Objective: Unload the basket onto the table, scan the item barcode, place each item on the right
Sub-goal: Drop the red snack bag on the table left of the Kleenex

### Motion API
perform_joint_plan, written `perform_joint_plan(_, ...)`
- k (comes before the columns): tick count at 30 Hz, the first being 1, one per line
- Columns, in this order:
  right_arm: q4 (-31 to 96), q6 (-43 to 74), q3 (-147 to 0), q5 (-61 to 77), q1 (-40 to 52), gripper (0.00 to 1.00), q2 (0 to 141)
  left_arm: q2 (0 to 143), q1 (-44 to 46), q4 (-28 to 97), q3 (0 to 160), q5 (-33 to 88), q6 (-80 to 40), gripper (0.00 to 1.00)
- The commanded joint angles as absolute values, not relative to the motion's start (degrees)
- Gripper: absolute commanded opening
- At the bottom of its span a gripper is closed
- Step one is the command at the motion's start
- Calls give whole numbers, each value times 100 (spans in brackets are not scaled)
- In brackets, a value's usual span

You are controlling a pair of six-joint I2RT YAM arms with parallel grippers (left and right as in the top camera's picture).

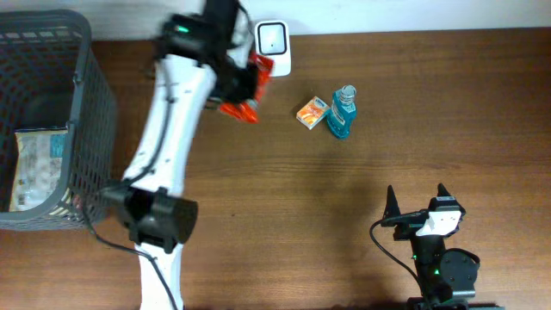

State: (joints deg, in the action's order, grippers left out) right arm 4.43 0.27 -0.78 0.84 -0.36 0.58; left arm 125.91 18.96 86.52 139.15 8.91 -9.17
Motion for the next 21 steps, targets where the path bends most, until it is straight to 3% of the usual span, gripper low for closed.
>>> perform_joint_plan(1, 456, 89, -32, 36, -1, 99, 21, 12514, 2119, 7911, 12639, 545, -803, 0)
perform_joint_plan(7, 456, 89, -32, 38, -1, 99, 21, 12516, 2128, 5900, 11041, 464, -825, 0)
perform_joint_plan(13, 456, 89, -32, 38, -1, 98, 21, 12545, 2139, 5142, 10523, 543, -1092, 1)
perform_joint_plan(14, 456, 89, -32, 38, -1, 99, 21, 12547, 2139, 5146, 10503, 615, -1105, 7)
perform_joint_plan(15, 456, 89, -32, 38, -1, 98, 21, 12545, 2139, 5148, 10503, 685, -1103, 30)
perform_joint_plan(16, 456, 89, -32, 36, -1, 98, 21, 12545, 2139, 5137, 10503, 784, -1103, 33)
perform_joint_plan(18, 456, 89, -32, 38, -1, 99, 21, 12538, 2137, 5105, 10527, 1033, -1100, 51)
perform_joint_plan(19, 456, 89, -32, 36, -1, 99, 21, 12477, 2117, 5166, 10674, 1184, -1057, 57)
perform_joint_plan(21, 456, 89, -32, 36, -1, 99, 21, 12331, 2115, 5371, 11072, 1177, -1057, 57)
